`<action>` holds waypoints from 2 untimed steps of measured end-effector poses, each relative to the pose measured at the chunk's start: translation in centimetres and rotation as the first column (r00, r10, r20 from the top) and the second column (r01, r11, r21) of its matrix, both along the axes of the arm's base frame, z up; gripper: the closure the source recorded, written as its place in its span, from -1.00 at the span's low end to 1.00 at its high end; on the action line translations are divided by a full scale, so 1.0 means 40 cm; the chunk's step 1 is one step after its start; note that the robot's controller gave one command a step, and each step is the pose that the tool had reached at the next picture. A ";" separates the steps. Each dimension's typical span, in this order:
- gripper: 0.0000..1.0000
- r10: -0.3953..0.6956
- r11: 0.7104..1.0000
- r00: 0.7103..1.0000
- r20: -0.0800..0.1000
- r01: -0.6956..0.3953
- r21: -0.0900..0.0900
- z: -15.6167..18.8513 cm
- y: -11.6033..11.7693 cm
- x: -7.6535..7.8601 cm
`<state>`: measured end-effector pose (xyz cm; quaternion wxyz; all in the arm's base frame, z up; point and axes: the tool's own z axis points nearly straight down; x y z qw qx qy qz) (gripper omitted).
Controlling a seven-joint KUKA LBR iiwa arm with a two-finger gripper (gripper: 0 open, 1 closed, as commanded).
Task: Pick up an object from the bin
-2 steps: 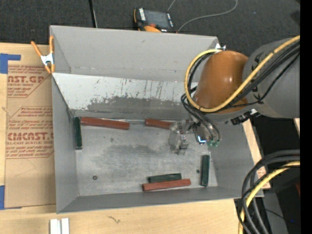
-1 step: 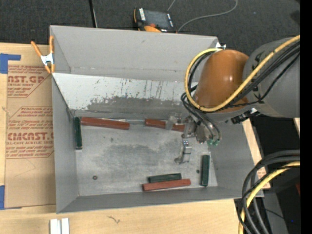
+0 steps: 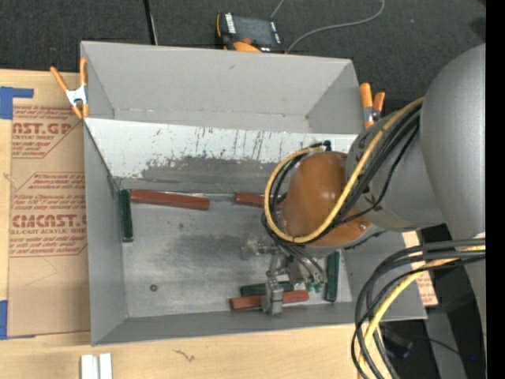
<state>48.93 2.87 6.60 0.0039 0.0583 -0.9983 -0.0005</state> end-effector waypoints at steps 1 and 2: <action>1.00 -0.002 1.000 1.000 0.008 0.002 0.000 0.013 -0.002 0.009; 1.00 0.073 0.997 0.997 0.013 -0.073 0.002 0.158 0.087 0.010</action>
Offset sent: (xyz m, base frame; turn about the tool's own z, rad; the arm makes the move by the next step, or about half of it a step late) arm 0.0000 0.0000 0.0000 0.0000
